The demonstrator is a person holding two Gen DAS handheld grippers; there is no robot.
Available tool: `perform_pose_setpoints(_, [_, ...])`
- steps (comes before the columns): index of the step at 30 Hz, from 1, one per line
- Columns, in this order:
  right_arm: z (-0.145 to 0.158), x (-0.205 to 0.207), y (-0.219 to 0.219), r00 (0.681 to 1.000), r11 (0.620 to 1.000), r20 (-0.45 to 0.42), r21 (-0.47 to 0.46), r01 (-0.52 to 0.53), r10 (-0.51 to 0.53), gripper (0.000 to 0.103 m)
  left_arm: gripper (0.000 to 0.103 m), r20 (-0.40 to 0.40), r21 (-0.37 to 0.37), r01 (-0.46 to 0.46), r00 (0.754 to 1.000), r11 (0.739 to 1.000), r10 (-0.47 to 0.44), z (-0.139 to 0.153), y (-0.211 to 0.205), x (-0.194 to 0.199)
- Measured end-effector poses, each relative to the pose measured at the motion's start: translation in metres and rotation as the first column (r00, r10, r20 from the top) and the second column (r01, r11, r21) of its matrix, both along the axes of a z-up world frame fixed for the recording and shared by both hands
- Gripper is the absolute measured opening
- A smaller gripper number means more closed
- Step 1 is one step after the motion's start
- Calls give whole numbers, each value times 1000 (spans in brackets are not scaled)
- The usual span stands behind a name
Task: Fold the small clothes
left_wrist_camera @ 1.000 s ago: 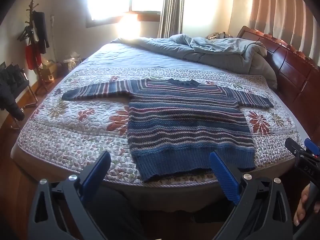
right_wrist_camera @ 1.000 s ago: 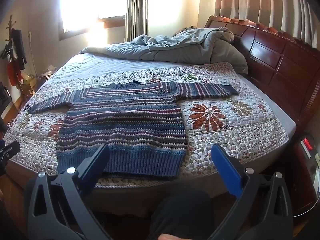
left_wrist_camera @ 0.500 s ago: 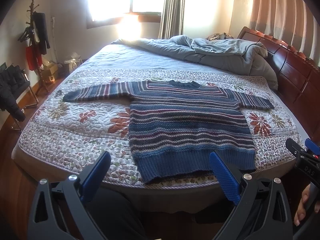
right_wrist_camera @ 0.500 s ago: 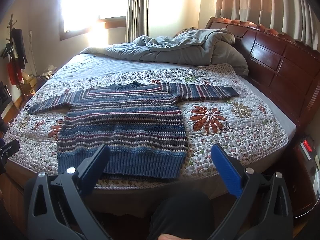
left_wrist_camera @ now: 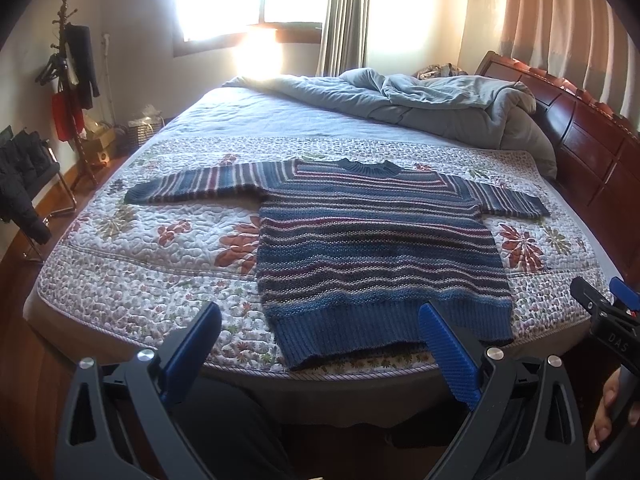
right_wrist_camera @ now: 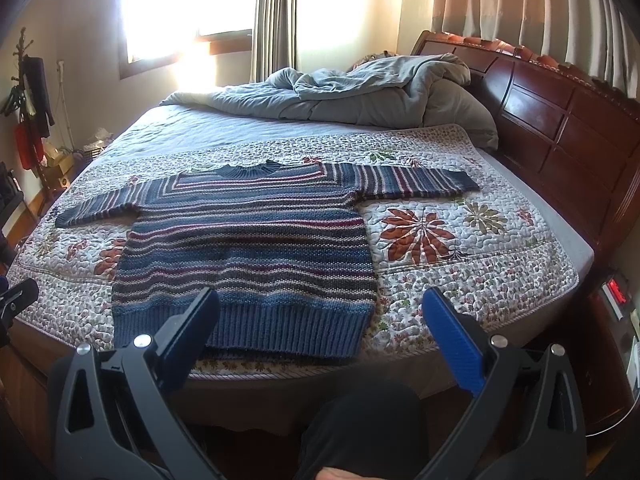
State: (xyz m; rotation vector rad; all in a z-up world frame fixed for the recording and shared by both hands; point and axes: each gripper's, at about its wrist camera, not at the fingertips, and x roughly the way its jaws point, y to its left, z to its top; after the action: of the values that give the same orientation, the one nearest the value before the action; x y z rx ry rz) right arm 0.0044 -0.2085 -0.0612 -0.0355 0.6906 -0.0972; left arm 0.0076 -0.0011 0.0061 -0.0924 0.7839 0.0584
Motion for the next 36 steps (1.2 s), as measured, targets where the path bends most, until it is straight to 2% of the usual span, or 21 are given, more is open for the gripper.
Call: perform_pose_setpoints(36, [-17,18,4,999,1000,-42,-4,1,-1,100,99,-28,4,1,1000,1000,0,-14,0,19])
